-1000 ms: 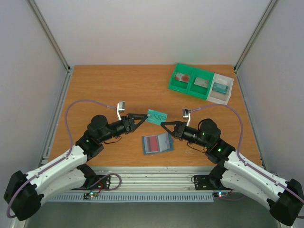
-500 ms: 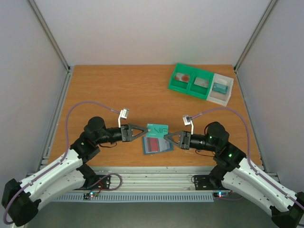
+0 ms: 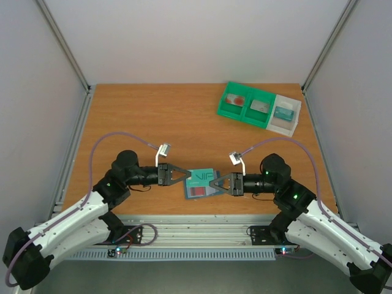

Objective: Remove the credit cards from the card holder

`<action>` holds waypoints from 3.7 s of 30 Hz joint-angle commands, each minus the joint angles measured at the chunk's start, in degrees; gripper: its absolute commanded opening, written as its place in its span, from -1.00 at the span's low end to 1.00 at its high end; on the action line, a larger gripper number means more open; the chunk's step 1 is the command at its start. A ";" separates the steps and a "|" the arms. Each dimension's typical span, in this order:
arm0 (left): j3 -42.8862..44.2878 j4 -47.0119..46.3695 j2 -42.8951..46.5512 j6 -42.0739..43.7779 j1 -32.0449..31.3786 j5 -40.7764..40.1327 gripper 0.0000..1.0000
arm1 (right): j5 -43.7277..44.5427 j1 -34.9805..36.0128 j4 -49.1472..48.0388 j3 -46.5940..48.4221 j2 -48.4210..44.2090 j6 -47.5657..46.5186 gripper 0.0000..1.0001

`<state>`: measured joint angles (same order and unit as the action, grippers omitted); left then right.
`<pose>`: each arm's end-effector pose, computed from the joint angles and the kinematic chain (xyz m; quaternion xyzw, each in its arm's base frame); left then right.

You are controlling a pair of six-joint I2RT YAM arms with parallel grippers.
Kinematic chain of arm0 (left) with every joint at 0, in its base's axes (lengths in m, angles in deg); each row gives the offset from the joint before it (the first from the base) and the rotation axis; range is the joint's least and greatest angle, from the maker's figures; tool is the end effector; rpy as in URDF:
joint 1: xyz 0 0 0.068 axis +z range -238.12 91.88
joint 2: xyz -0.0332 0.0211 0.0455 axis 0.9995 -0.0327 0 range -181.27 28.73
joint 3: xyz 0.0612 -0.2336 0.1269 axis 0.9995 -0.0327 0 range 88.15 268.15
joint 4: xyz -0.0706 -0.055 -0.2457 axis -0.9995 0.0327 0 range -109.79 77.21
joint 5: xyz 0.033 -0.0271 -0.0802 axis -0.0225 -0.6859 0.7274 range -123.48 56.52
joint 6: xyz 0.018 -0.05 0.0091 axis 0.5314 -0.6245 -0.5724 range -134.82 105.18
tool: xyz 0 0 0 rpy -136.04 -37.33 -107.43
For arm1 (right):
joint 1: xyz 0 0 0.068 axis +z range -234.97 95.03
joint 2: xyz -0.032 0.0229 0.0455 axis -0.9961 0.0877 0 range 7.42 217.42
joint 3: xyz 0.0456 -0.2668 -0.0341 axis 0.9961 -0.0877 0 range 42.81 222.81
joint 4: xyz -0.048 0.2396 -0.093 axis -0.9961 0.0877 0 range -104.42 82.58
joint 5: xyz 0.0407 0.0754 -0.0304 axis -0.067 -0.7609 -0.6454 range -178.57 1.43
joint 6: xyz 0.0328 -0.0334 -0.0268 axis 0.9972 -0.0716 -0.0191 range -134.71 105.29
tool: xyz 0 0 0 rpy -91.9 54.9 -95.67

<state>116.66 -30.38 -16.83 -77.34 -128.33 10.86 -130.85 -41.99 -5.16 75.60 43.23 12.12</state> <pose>0.1258 -0.1390 0.2763 0.1129 0.7262 -0.6576 0.1654 0.0948 0.1210 0.2936 -0.3261 0.6873 0.5651 0.3193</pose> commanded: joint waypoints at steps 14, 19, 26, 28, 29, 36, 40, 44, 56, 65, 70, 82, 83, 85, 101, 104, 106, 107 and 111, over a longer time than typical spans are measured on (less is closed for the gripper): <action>-3.89 -7.97 -0.46 -3.15 -0.22 -1.59 -0.99 | 13.14 0.43 -1.04 -2.56 -4.50 7.33 -0.98; -2.95 -2.82 2.50 -2.57 -0.22 -3.51 -0.16 | 17.12 0.38 3.26 -0.27 -5.71 6.29 -0.98; 2.40 16.99 4.90 7.88 -0.20 -9.54 0.58 | 28.44 0.32 23.06 13.99 -1.72 -7.93 -0.98; 4.82 22.36 4.32 11.43 -0.19 -11.69 0.83 | 33.68 0.23 29.07 18.59 1.24 -10.97 -0.98; 6.10 24.79 3.98 12.79 -0.16 -12.68 0.96 | 35.85 0.19 30.77 20.31 2.48 -12.55 -0.98; 10.67 36.20 3.86 20.22 -0.20 -17.66 0.99 | 44.20 -3.06 36.26 31.42 13.94 -21.49 -0.98; 12.37 41.70 3.92 25.22 -0.18 -18.63 0.99 | 45.25 -8.80 35.94 34.36 19.28 -24.82 -0.98; 11.82 42.97 5.10 27.63 -0.16 -19.73 0.99 | 36.44 -20.05 33.40 35.15 24.81 -25.50 -0.98; 9.87 41.11 5.87 29.02 -0.15 -17.07 0.99 | 26.97 -45.38 28.65 37.02 38.41 -27.94 -0.98; 11.94 44.09 6.28 33.72 -0.19 -23.03 0.99 | 27.48 -51.63 25.49 39.90 47.84 -31.08 -0.98; 12.34 42.56 4.42 32.83 -0.14 -23.51 0.99 | 30.08 -51.86 25.59 45.12 54.33 -33.95 -0.98; 9.94 34.96 1.16 31.39 -0.09 -25.91 0.99 | 37.22 -53.72 29.76 54.47 64.60 -39.37 -0.98; 10.51 35.35 0.75 31.78 -0.09 -26.35 0.99 | 36.53 -54.45 29.43 54.52 64.95 -39.47 -0.98; 11.49 35.80 -0.15 32.76 -0.13 -27.30 0.99 | 35.27 -56.19 29.62 55.13 66.15 -39.84 -0.97; 14.64 31.83 -8.97 34.31 -0.05 -28.01 0.99 | 27.49 -58.87 32.49 69.24 80.99 -44.97 -0.98; 15.48 31.18 -11.00 34.23 0.07 -27.55 0.99 | 26.10 -58.98 35.42 73.86 84.79 -46.13 -0.98; 16.50 31.37 -12.30 34.46 0.04 -27.13 0.99 | 26.26 -59.15 36.80 76.18 86.66 -46.66 -0.98; 16.79 31.47 -12.65 34.62 0.06 -27.05 0.99 | 26.11 -59.27 37.17 77.24 87.38 -46.72 -0.98; 17.14 31.44 -13.36 35.31 0.04 -27.86 0.99 | 23.74 -59.61 37.82 80.38 89.61 -46.43 -0.98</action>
<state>131.70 4.59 -29.71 -43.79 -128.57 -16.37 -104.47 -100.89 29.87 152.17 131.08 -33.01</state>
